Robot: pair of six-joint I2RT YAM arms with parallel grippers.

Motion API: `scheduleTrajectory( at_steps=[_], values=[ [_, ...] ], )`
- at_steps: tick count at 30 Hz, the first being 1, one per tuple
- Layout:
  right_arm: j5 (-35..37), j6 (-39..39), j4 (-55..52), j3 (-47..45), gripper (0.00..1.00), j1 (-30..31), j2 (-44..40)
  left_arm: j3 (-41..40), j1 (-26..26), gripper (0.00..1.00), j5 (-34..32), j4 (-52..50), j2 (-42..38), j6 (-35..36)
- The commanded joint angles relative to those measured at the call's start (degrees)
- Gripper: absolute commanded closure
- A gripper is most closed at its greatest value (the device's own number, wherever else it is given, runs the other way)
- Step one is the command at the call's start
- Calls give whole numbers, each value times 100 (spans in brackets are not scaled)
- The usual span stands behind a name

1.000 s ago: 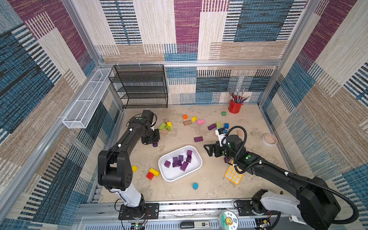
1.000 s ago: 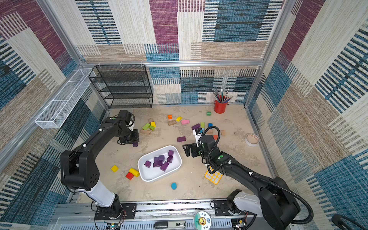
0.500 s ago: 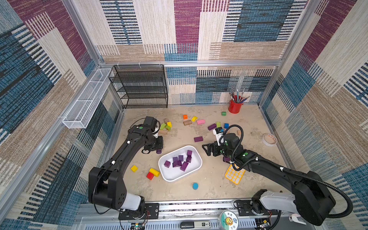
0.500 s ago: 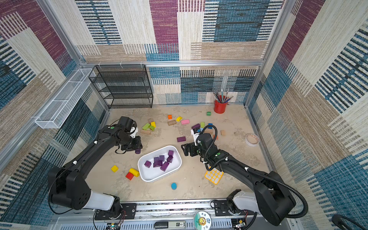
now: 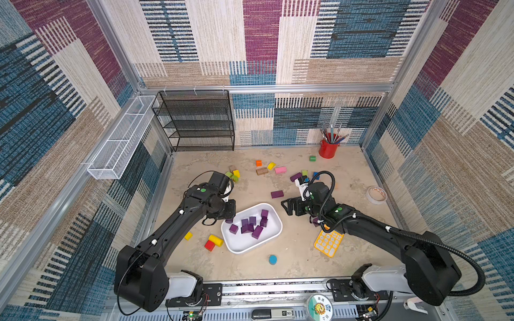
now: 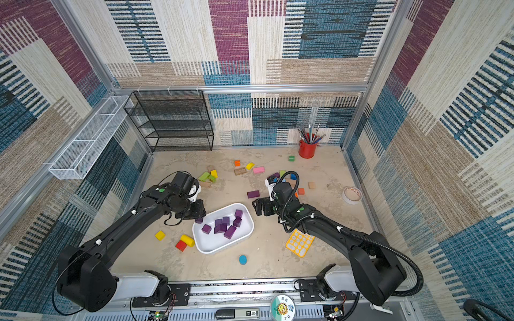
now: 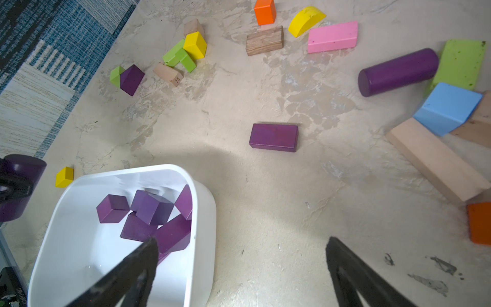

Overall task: Pick purple bricks into the storage bin
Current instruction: Place the building block in the storage box.

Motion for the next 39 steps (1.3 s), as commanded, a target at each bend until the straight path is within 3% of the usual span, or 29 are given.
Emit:
scheduleTrajectory(
  at_steps=[1, 19, 39],
  values=[
    [138, 40, -167, 171, 1, 1, 128, -142, -110, 80, -129, 237, -113, -242],
    [327, -13, -498, 724, 1, 1, 532, -900, -965, 80, -160, 1021, -273, -605],
    [849, 229, -329, 584, 1, 1, 185, -420, -2214, 80, -705, 1487, 1194, -195]
  ],
)
